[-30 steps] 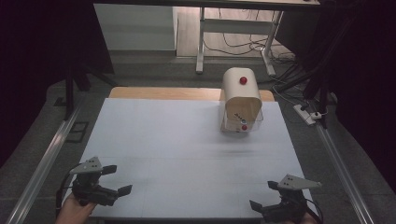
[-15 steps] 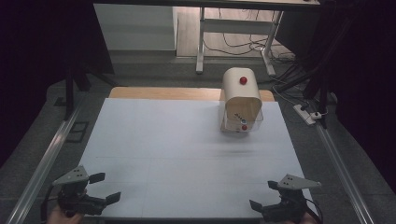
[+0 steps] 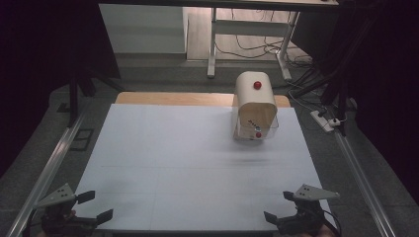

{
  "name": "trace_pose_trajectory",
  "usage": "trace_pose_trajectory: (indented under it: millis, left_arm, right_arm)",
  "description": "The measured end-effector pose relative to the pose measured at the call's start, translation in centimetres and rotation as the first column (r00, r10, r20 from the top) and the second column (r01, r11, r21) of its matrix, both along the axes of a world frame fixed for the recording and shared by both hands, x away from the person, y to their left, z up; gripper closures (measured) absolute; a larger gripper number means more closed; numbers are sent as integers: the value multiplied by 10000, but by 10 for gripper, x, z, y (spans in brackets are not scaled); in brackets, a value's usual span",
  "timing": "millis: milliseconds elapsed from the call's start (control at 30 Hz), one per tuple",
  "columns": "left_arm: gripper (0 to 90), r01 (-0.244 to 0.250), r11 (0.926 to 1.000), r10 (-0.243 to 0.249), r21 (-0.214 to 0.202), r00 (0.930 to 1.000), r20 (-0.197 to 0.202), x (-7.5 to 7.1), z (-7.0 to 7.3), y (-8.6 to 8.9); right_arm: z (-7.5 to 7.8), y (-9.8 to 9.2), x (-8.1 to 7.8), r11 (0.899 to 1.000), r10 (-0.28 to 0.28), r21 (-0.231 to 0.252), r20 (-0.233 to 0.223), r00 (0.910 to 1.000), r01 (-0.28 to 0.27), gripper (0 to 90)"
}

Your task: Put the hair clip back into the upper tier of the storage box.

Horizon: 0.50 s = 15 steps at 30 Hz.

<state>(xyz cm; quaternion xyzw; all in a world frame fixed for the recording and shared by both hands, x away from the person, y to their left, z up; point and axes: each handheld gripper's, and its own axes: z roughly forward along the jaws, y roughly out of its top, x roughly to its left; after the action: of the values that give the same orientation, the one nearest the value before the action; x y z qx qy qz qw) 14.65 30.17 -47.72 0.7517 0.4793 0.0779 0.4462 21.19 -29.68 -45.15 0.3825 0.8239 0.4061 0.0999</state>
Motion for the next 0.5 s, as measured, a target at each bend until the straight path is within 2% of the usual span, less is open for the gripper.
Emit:
trace_pose_trajectory:
  millis: [167, 500]
  left_arm:
    - [0, -240, 9995, 240, 185, 9997, -18, -6, -1, 5]
    - [0, -730, 9971, 727, 226, 9973, 101, -19, 0, 14]
  right_arm:
    - [0, 0, 0, 10000, -8, -13, -12, 10000, 8, 11]
    - [0, 0, 0, 10000, -27, -17, -13, 10000, 27, 11]
